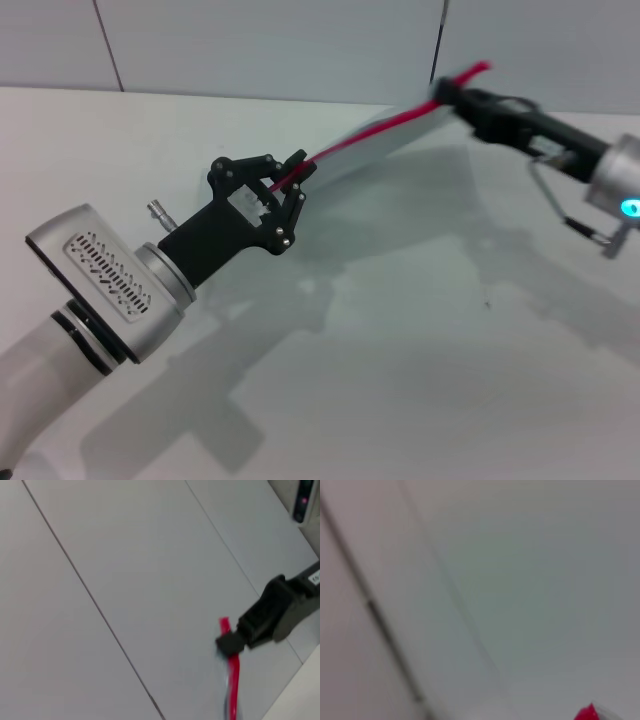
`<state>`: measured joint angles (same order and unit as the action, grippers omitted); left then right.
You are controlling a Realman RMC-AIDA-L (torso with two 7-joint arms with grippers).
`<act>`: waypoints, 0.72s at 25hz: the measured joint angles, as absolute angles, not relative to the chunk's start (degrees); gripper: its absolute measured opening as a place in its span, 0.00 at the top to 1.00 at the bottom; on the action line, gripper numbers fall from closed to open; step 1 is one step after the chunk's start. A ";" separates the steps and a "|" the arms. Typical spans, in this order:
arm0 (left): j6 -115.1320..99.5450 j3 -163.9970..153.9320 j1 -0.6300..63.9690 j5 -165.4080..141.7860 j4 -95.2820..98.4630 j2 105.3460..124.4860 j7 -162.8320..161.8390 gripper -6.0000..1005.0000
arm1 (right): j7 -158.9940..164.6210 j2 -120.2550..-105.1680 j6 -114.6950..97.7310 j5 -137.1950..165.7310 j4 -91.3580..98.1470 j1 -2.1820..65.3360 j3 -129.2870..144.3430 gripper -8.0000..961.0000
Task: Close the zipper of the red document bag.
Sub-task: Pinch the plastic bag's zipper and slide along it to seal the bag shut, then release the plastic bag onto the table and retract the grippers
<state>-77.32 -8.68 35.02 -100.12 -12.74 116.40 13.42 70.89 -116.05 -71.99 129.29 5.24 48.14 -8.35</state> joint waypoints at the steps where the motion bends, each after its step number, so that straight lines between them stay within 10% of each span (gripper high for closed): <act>1: -77.33 -8.69 34.98 -100.18 -12.75 116.39 13.47 0.91 | 71.37 -116.04 -72.63 127.82 6.51 47.09 -8.35 0.89; 18: -77.36 -8.17 34.32 -99.67 -12.68 116.46 13.50 0.92 | 73.43 -115.93 -74.98 111.86 13.48 36.23 -8.44 0.87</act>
<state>-77.36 -8.17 34.32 -99.67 -12.68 116.46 13.50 73.43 -115.93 -74.98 111.87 13.48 36.23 -8.44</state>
